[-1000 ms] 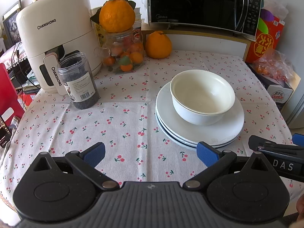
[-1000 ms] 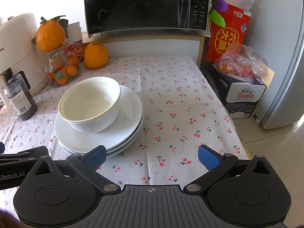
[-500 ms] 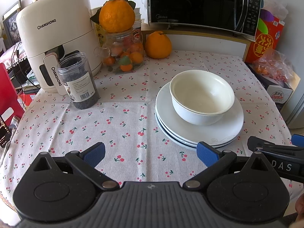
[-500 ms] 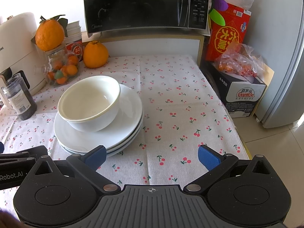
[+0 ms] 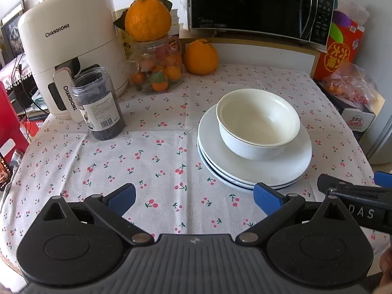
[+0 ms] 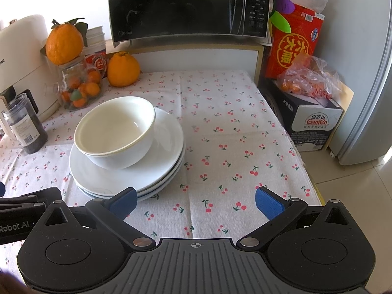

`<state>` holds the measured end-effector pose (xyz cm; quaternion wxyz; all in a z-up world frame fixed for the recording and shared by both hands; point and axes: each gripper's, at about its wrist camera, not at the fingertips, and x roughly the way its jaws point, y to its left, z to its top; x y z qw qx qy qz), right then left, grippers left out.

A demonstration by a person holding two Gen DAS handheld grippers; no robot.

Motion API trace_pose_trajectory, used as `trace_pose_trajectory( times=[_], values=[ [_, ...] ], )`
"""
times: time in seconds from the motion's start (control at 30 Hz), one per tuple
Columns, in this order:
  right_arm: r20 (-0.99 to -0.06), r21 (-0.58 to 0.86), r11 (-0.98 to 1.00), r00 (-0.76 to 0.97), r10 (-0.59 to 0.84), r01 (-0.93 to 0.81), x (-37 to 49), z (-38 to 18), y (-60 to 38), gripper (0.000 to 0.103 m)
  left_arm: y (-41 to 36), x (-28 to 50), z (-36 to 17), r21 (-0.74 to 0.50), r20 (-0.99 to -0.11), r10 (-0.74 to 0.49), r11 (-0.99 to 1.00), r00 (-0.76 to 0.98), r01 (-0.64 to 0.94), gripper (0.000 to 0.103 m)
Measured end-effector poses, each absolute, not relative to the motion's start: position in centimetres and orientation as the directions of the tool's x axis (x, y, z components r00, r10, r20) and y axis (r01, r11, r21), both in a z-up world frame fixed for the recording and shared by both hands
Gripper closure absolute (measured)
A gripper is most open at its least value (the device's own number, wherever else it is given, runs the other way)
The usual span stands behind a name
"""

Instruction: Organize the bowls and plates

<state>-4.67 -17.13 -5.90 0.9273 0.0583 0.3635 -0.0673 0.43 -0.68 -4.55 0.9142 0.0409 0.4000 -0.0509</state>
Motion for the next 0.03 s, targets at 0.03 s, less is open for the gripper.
trace_pose_trajectory(
  times=[0.03],
  values=[
    [-0.679,0.059,0.983,0.729,-0.087,0.173,-4.68,-5.86,-17.21,0.0,-0.58,0.5,-4.56,0.029,-0.738,-0.064,0.992,0.671,0.126,0.0]
  ],
)
